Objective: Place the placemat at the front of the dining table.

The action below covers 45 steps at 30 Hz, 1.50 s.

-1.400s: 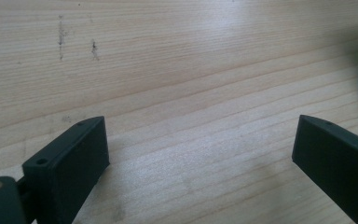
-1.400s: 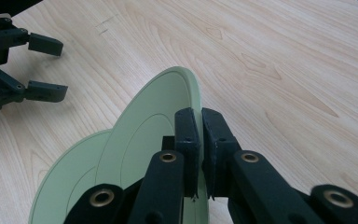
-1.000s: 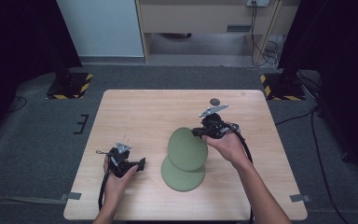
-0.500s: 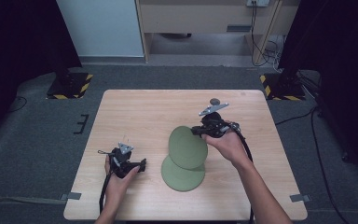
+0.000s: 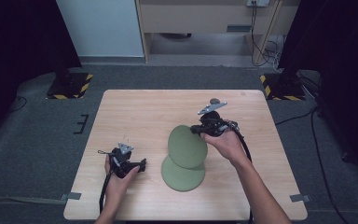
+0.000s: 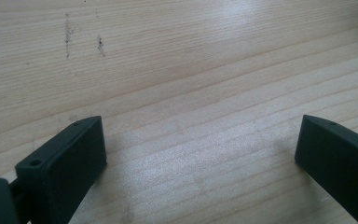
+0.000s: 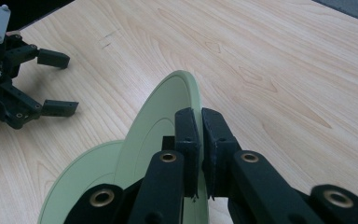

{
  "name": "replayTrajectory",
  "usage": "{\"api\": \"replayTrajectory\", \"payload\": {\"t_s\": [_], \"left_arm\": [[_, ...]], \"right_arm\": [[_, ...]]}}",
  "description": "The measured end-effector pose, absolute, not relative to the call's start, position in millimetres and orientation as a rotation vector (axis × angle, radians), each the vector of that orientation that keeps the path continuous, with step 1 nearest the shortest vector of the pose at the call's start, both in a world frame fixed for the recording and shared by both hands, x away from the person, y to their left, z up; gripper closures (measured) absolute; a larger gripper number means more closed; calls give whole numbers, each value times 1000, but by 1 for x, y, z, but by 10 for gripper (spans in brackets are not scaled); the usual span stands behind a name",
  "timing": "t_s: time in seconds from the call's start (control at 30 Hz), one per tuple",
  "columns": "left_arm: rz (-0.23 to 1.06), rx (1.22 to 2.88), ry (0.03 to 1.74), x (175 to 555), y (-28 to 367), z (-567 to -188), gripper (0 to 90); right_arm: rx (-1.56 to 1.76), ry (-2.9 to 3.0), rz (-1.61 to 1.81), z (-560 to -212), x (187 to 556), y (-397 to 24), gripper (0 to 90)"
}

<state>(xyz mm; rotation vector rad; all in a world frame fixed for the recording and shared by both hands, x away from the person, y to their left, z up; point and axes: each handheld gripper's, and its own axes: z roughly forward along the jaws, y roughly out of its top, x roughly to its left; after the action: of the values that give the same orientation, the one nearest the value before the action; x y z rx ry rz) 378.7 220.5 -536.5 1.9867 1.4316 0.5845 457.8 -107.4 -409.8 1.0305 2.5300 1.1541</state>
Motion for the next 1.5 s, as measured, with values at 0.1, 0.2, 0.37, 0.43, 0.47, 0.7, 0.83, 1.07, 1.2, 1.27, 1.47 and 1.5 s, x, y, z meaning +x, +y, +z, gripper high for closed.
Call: {"api": "replayTrajectory", "payload": {"t_s": [0.1, 0.2, 0.37, 0.43, 0.47, 0.7, 0.83, 1.07, 1.2, 1.27, 1.47, 1.5], "left_arm": [[585, 1987, 1432, 379, 220, -537, 9], [585, 1988, 1432, 379, 220, -537, 7], [588, 1988, 1434, 380, 220, -537, 4], [588, 1988, 1434, 380, 220, -537, 4], [588, 1988, 1435, 380, 220, -537, 4], [589, 1989, 1434, 379, 220, -537, 4], [589, 1989, 1434, 379, 220, -537, 4], [589, 1989, 1434, 379, 220, -537, 4], [589, 1989, 1434, 379, 220, -537, 4], [589, 1990, 1434, 379, 220, -537, 4], [590, 1989, 1435, 379, 220, -537, 4], [590, 1989, 1435, 379, 220, -537, 4]], "right_arm": [[1032, 2517, 1153, -411, 461, -107, 861], [1037, 2515, 1149, -412, 464, -107, 861], [1051, 2515, 1148, -414, 469, -106, 861], [1057, 2515, 1142, -415, 470, -106, 860], [1059, 2516, 1140, -415, 471, -106, 861], [1055, 2499, 1134, -411, 474, -101, 861], [1049, 2493, 1124, -405, 472, -99, 861], [1045, 2474, 1146, -397, 468, -97, 861], [1033, 2473, 1163, -394, 466, -96, 861], [1029, 2474, 1165, -394, 466, -96, 861], [1044, 2473, 1179, -394, 469, -98, 861], [1046, 2472, 1180, -394, 470, -98, 861]]}}
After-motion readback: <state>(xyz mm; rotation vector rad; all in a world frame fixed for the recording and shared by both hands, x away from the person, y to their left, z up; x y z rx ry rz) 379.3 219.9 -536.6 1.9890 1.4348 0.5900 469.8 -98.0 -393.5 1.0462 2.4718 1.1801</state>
